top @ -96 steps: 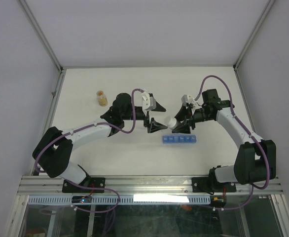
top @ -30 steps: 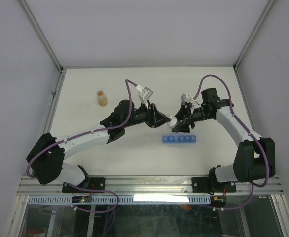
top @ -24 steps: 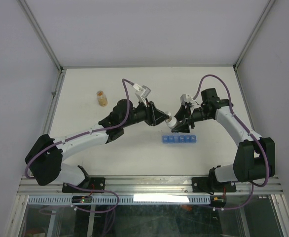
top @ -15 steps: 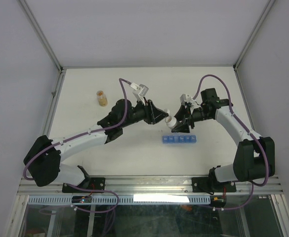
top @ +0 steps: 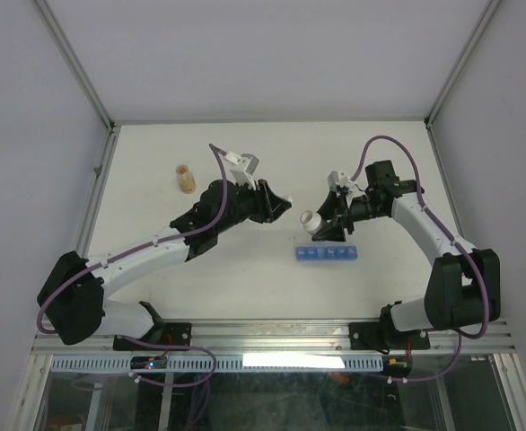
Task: Sort the pills into containers
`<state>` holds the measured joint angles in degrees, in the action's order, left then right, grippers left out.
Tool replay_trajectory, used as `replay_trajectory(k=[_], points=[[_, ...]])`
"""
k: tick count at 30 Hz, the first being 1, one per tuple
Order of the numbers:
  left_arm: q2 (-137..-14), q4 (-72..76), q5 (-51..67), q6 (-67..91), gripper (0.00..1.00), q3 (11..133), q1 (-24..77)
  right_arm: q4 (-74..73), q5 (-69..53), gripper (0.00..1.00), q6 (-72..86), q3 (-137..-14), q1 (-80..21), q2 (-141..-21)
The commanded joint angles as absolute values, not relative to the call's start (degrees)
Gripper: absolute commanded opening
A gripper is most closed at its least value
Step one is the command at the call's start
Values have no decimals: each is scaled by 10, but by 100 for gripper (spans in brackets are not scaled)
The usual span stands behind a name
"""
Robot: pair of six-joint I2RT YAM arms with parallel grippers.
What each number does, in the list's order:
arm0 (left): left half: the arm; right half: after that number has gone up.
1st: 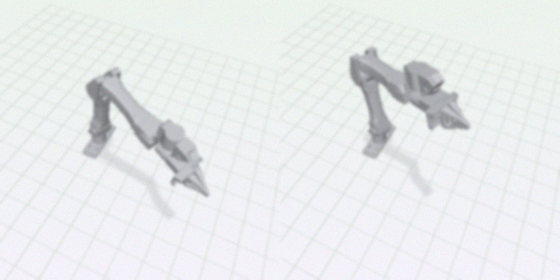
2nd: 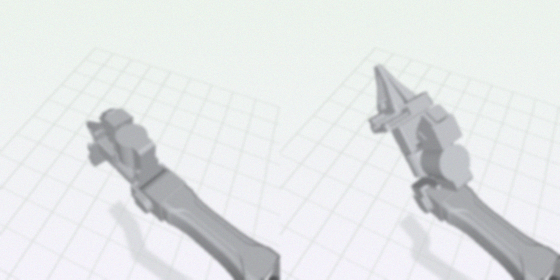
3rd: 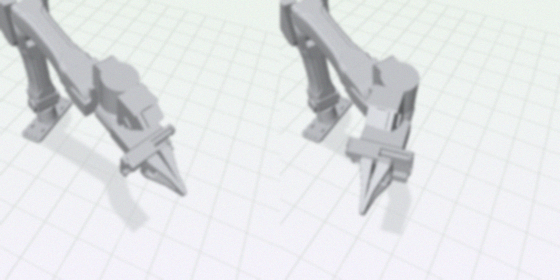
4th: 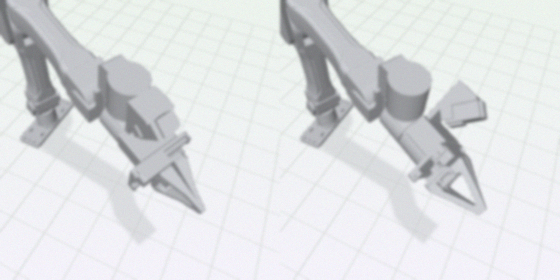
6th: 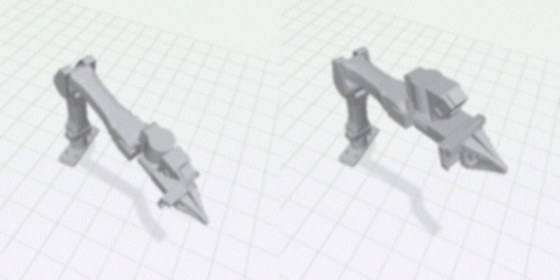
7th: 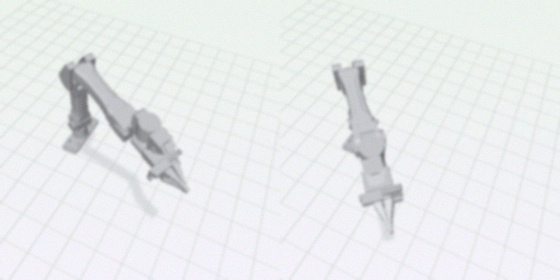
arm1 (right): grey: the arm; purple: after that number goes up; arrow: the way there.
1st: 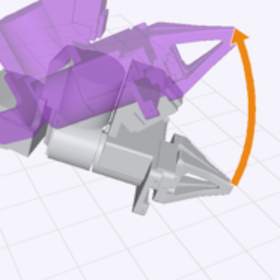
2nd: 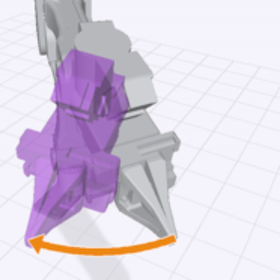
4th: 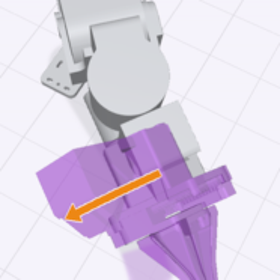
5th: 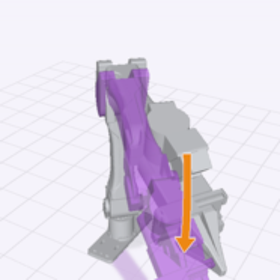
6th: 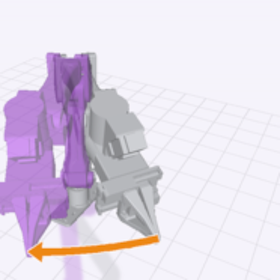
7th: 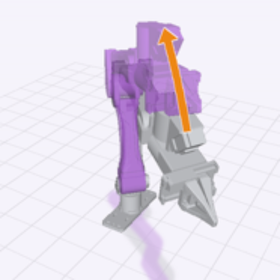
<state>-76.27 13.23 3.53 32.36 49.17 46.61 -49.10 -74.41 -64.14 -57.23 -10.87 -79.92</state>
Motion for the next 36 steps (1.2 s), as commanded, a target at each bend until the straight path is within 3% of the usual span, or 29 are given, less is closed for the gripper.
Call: replay_trajectory(k=[1,14,17,22,24,27,28,29,31,32,36], points=[[-753,73,-37,296,0,477,450,-483,-767,0,-641,-591,-112,-794],[-850,-19,-138,264,0,458,386,-483,-763,0,-642,-591,-111,-795],[-872,-29,-185,260,9,456,385,-483,-763,0,-642,-591,-111,-796],[-908,-45,-233,263,13,464,382,-483,-763,0,-642,-591,-111,-796],[-914,-52,-238,269,22,469,381,-483,-761,0,-642,-591,-111,-797],[-921,-56,-246,273,26,474,378,-483,-761,0,-642,-591,-111,-797],[-922,-60,-249,278,30,477,378,-483,-761,0,-642,-591,-111,-797],[-925,-71,-263,288,42,483,377,-483,-762,0,-642,-591,-111,-796],[-927,-104,-290,318,80,499,377,-483,-763,0,-642,-591,-111,-795],[-926,-116,-295,325,95,508,377,-484,-763,0,-642,-591,-111,-795],[-896,-134,-253,328,99,540,377,-486,-765,0,-643,-591,-111,-792]])
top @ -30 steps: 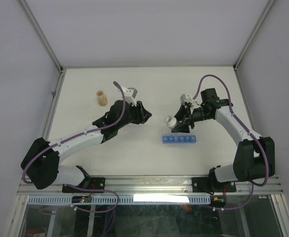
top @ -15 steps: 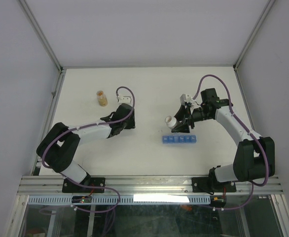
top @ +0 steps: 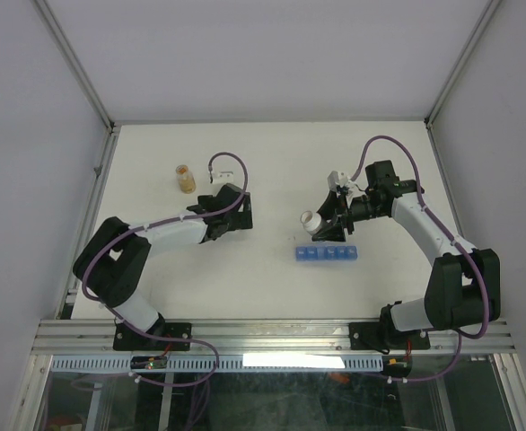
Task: Sort the pills into containers
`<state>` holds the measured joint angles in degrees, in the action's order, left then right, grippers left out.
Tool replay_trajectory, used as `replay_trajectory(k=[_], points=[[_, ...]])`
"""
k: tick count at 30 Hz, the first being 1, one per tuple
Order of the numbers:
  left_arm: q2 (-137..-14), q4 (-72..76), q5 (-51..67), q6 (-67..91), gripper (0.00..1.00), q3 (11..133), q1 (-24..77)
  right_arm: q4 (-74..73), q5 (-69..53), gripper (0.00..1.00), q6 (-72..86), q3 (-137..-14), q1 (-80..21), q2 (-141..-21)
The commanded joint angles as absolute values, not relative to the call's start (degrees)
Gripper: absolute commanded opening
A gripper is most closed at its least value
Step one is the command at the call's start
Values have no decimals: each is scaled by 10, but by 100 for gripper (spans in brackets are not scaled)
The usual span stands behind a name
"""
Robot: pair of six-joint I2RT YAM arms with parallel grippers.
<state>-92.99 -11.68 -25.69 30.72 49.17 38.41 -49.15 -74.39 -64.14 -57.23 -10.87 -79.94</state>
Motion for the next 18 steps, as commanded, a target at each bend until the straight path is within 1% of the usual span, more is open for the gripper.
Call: replay_trajectory(k=[1,6,8,9,13,16,18], points=[[-885,-137,-229,324,99,553,377,-486,-766,0,-643,-591,-111,-790],[-834,-161,-117,345,99,671,377,-489,-775,0,-643,-591,-111,-782],[-824,-159,-91,390,99,719,380,-490,-778,0,-644,-591,-109,-778],[-803,-158,-89,412,99,745,385,-492,-780,0,-646,-591,-109,-776],[-785,-157,-102,479,99,841,419,-502,-781,0,-657,-592,-102,-770],[-775,-159,-165,488,99,891,481,-503,-781,0,-657,-592,-91,-765],[-768,-164,-183,498,99,910,502,-503,-783,0,-657,-591,-79,-761]])
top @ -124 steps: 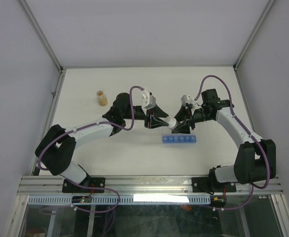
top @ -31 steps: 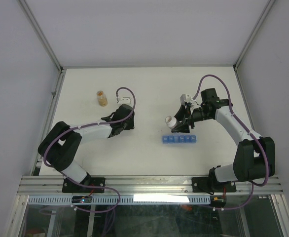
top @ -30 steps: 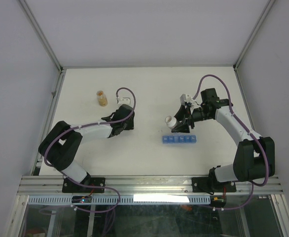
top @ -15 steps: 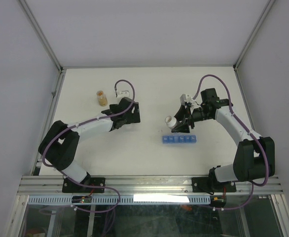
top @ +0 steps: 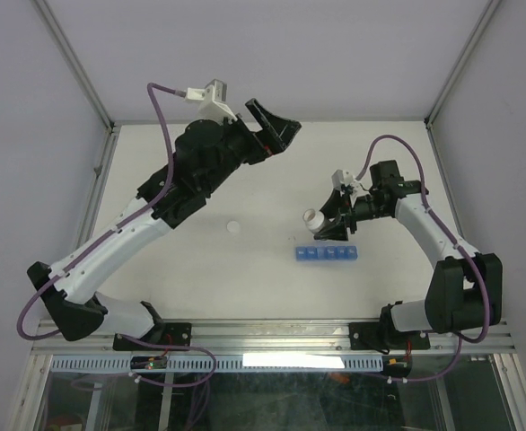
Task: Sort the pills into containers
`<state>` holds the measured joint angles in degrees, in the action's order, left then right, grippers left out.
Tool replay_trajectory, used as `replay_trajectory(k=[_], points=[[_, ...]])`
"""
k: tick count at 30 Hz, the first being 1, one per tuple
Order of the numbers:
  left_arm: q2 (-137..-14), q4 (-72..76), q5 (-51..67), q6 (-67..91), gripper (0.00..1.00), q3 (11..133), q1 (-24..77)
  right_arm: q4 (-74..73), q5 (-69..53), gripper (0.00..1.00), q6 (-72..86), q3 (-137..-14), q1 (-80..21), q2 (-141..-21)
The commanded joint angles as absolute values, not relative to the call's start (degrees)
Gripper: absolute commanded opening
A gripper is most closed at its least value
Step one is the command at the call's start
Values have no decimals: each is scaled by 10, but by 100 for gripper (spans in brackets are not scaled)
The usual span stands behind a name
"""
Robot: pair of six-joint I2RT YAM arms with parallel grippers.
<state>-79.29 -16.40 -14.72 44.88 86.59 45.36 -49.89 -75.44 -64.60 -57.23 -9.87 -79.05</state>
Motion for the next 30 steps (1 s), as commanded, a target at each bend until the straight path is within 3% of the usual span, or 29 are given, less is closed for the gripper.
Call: replay_trajectory(k=[1,18,24,30], points=[[-763,-165,-186,505,99,914,507,-503,-785,0,-657,-591,-73,-759],[-728,-147,-178,500,99,903,512,-472,-824,0,-621,-576,-9,-726],[-640,0,-140,373,99,705,512,-301,-851,0,-425,-546,21,-674],[-578,188,28,244,99,496,510,-29,-755,0,-143,-489,23,-598]])
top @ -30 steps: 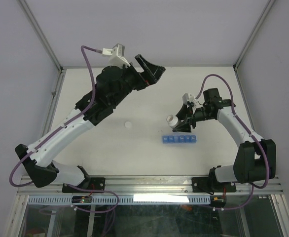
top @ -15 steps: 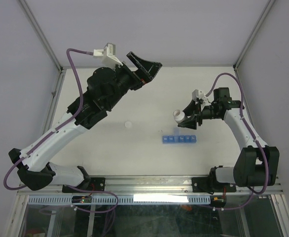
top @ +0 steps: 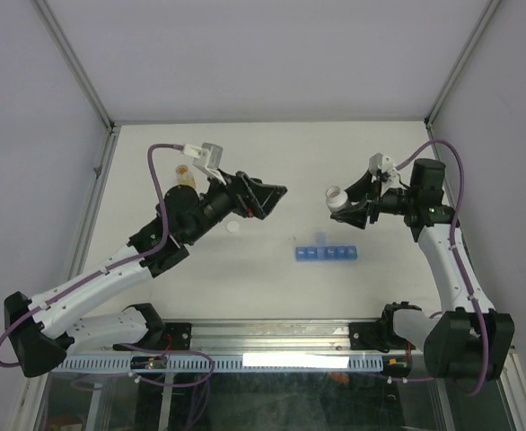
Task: Sort the pills into containers
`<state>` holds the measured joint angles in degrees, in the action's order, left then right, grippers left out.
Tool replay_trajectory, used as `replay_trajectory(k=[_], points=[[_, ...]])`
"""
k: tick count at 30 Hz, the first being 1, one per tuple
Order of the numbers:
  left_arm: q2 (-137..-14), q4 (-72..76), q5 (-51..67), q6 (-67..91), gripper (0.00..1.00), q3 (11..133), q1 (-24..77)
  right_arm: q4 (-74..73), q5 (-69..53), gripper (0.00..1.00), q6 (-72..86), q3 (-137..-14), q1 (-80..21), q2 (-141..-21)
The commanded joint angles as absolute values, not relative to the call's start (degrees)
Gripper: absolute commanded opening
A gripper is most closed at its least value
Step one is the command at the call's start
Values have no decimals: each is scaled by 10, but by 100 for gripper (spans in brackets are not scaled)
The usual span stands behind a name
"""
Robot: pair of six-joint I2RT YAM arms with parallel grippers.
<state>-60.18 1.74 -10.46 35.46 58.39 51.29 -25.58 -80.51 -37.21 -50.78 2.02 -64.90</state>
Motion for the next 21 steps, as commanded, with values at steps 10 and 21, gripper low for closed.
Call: replay_trajectory(k=[10,21], points=[[-584,279,130,189,99,374,508,94,-620,0,75,-648,8,-603],[-571,385,263,-4,99,245,508,541,-791,0,422,-571,0,-578]])
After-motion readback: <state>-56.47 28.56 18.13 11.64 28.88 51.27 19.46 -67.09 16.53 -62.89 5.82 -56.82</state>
